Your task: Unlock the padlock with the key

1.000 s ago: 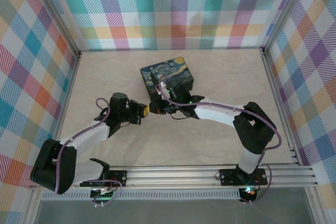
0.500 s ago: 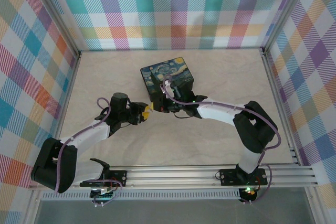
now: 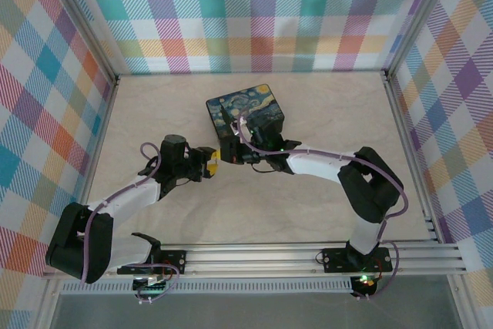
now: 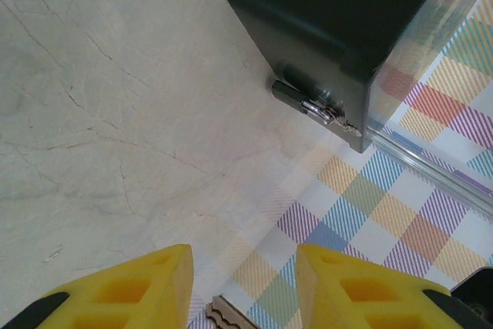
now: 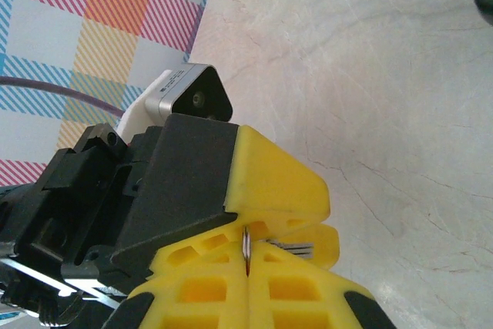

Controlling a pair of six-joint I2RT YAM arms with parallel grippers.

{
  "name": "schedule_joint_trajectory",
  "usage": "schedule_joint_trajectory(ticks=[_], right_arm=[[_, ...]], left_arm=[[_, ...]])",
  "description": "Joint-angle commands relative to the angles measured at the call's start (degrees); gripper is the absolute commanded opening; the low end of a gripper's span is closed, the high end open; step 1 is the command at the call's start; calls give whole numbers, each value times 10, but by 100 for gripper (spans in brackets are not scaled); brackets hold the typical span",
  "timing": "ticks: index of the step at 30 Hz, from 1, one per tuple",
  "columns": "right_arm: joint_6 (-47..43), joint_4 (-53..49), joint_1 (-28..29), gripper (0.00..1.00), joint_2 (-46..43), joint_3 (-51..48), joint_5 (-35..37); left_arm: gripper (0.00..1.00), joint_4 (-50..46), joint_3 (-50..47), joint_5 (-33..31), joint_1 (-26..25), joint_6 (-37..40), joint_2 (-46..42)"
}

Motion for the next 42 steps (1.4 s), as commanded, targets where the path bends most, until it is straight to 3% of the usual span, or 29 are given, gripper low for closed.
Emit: schedule_joint_trajectory(ticks=[1, 27, 34, 38, 42], right_arm=[[4, 36, 8, 6, 9, 11, -18], [7, 54, 11, 5, 8, -2, -12], [39, 31, 6, 3, -11, -13, 19], [113, 94, 4, 2, -25, -51, 45], [124, 114, 18, 1, -28, -48, 69]], left_arm=[[39, 20, 6, 13, 2, -16, -3], [29, 44, 8, 0, 7, -70, -8], [42, 30, 4, -5, 11, -60, -15], [46, 48, -3, -4, 12, -72, -8], [49, 54, 3, -7, 12, -85, -3]])
